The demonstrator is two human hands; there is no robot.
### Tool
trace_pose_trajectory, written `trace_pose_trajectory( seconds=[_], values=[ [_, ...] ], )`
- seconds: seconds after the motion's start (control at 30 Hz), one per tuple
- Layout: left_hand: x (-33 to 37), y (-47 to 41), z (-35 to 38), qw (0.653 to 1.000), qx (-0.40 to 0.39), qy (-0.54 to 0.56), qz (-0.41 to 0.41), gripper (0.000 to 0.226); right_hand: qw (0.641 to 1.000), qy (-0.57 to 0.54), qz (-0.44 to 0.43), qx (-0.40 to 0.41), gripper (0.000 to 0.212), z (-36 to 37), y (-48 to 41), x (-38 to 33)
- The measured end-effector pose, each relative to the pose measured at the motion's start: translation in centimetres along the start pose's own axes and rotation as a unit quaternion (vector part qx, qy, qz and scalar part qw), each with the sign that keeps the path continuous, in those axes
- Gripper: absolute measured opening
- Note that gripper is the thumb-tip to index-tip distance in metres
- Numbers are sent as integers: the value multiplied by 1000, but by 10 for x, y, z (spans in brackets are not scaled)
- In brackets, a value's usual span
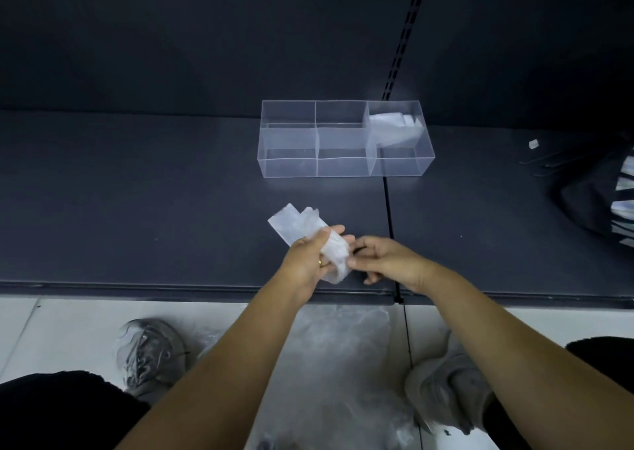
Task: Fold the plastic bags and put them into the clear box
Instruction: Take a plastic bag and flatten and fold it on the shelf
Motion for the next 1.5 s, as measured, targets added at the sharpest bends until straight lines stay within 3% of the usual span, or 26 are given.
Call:
trace_pose_trajectory(
  seconds=[0.23, 0.37, 0.5, 0.6, 0.63, 0.67, 0.77, 0.9, 1.0, 1.2, 1.27, 1.33, 1.4, 1.43, 1.5],
  values=[
    [11, -28, -19, 999, 20, -6, -42, 24, 994, 67, 19, 84, 16, 5, -13, 10],
    [23, -38, -36, 996, 73, 9, -43, 21, 990, 76, 25, 116, 14, 5, -16, 11],
    [45, -37, -59, 979, 193, 23, 53, 19, 988, 79, 34, 127, 13, 4, -17, 11],
    [40, -13, -73, 926, 346, -63, 134, 19, 988, 80, 39, 129, 12, 4, -17, 9],
    [30, -3, -69, 917, 365, -80, 137, 13, 987, 80, 40, 130, 12, 4, -17, 8],
    [18, 6, -61, 926, 346, -86, 121, 12, 987, 81, 41, 132, 12, 5, -17, 7],
    [-20, 22, -25, 977, 191, -96, 6, 30, 986, 79, 43, 138, 13, 6, -16, 3],
    [-45, 32, -7, 986, 101, -122, -48, 31, 984, 81, 45, 150, 12, 9, -13, 0],
    [-52, 38, -6, 986, 89, -130, -60, 28, 982, 85, 53, 159, 10, 9, -13, -1],
    [-56, 48, -21, 969, 169, -166, -74, 32, 980, 82, 71, 167, 8, 9, -14, -1],
    [-51, 49, -25, 937, 228, -265, -4, 32, 979, 88, 72, 169, 8, 9, -14, -1],
    [-37, 54, -20, 863, 286, -385, 158, 21, 979, 92, 72, 169, 8, 10, -14, -2],
    [-27, 55, -4, 774, 241, -492, 316, 12, 979, 97, 72, 165, 9, 10, -15, -2],
    [-30, 51, 2, 733, 194, -547, 354, 20, 979, 99, 71, 161, 9, 10, -16, -2],
    [-42, 40, 2, 707, 121, -613, 332, 45, 979, 107, 70, 157, 9, 11, -17, -3]
  ],
)
Point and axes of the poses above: each hand's wrist, its own y-axis away from the middle knuckle, its own z-axis out of the palm, x = y × z, the point moved 4 cm from there along -y, towards the middle knuckle, and after that the axes turned 2 degrees about -x, right-handed, at the moved point
